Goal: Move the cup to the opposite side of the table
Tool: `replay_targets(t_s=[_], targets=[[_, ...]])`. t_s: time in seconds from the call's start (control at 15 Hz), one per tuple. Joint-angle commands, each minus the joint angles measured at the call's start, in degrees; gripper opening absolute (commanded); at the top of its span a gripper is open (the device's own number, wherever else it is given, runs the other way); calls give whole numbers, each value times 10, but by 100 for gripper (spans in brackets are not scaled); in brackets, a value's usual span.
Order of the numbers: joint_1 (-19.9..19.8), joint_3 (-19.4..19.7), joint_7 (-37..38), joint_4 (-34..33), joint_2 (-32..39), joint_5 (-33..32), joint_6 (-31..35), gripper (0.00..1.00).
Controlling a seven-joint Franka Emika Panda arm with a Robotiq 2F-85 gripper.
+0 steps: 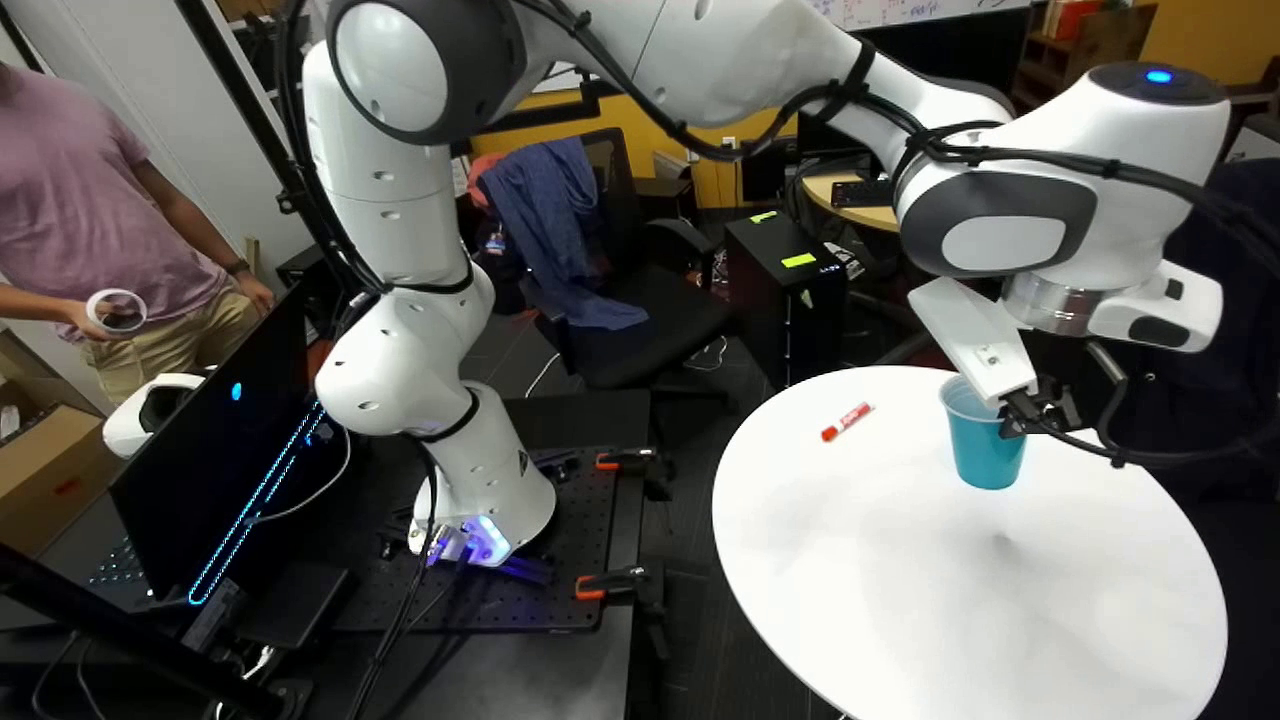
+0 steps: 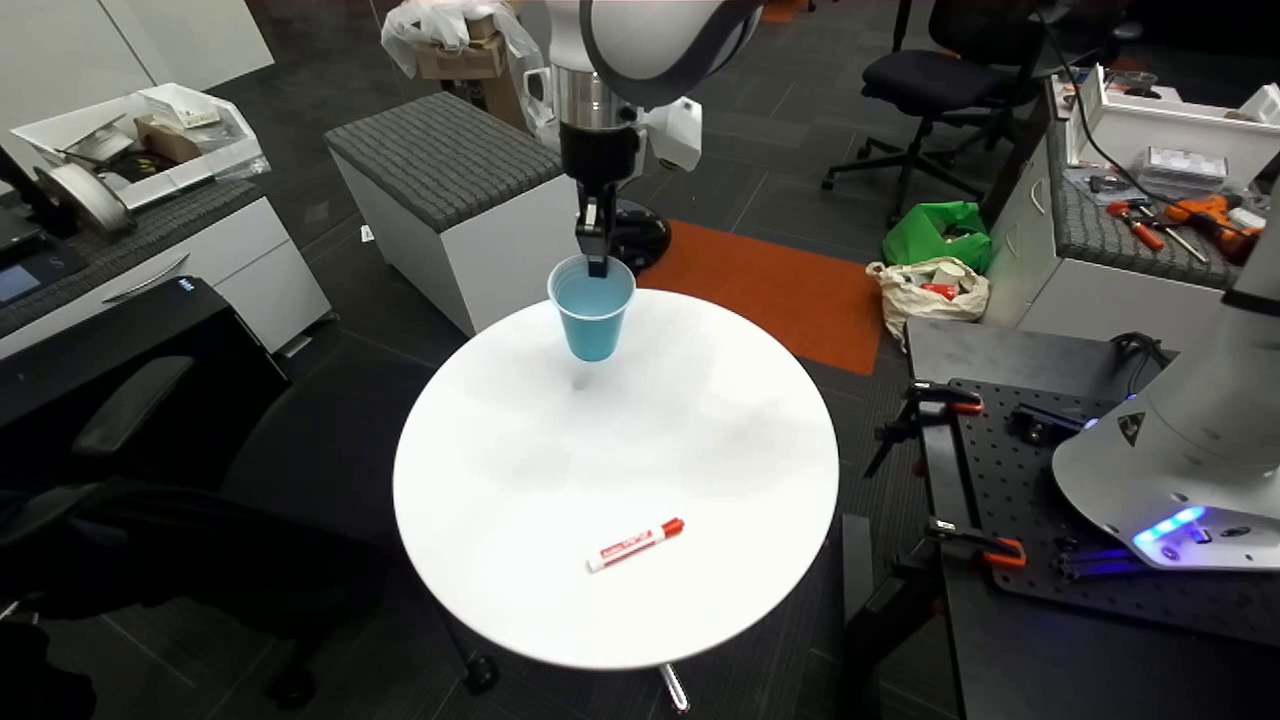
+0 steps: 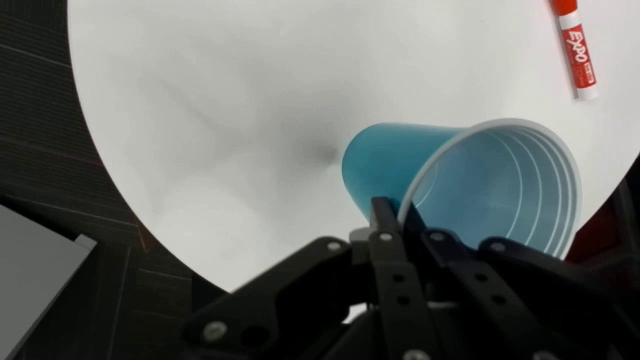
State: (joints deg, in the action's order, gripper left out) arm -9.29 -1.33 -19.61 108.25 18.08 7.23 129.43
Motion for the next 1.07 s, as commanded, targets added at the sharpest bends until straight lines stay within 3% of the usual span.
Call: replay_targets(t_s=[0.0,0.47,1.0], targets=[[-11,13,-3,71,-42,35,33,1],[-36,38,-12,116,-38,83,45,1],[-70,44,-60,117,-9,141,45,1]])
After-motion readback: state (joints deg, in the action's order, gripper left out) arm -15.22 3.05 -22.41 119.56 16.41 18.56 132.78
